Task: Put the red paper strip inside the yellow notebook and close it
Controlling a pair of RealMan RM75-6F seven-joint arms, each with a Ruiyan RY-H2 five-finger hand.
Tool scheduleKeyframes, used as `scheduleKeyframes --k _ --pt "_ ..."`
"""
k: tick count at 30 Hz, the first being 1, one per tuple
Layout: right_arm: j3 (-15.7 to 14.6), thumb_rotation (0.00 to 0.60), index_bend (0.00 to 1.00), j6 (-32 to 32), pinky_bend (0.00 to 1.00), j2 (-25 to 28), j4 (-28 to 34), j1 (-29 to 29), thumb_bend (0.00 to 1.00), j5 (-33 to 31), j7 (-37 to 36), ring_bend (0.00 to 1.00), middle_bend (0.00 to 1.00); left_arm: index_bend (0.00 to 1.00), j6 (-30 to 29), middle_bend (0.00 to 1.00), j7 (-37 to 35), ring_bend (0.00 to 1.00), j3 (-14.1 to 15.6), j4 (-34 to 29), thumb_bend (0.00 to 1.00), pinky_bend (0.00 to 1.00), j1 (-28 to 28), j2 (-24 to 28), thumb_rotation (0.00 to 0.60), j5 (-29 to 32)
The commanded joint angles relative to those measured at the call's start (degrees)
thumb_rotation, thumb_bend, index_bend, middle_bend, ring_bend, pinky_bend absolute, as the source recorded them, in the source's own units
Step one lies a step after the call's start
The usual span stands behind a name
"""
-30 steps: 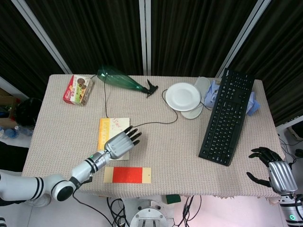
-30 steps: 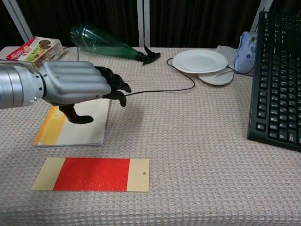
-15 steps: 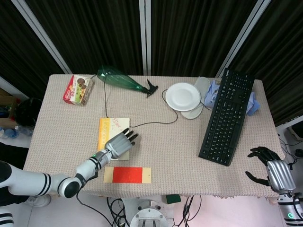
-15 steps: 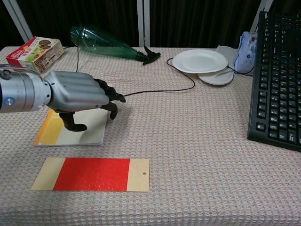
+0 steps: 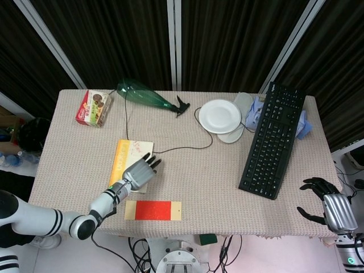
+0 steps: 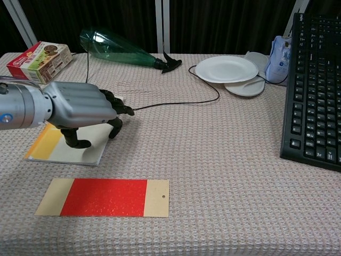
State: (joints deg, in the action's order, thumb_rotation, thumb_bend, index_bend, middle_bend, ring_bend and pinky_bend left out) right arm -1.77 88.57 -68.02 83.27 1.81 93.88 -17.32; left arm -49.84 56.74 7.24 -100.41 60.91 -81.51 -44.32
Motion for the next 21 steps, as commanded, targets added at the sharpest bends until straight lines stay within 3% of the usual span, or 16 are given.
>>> scheduleKeyframes --k 1,7,21 --pt "0.0 0.6 0.41 0.1 0.27 -0.1 -0.1 0.0 0.12 0.0 -0.1 0.19 0.26 0.34 -0.5 0.0 -0.2 0.01 0.4 0.1 0.34 0.08 0.0 -0.3 0.6 0.0" --pt "0.0 0.6 0.41 0.4 0.27 -0.1 -0.4 -0.2 0.12 0.1 -0.5 0.19 0.26 0.34 -2.4 0.0 1.5 0.01 1.3 0.6 0.34 0.08 0.4 -0.6 0.6 0.2" --pt "0.0 0.6 0.41 1.8 0.27 -0.2 -1.4 -1.1 0.12 0.0 -1.9 0.19 0.26 0.44 -11.0 0.0 8.9 0.01 3.7 0.5 0.33 0.08 -0.5 0.7 0.6 1.0"
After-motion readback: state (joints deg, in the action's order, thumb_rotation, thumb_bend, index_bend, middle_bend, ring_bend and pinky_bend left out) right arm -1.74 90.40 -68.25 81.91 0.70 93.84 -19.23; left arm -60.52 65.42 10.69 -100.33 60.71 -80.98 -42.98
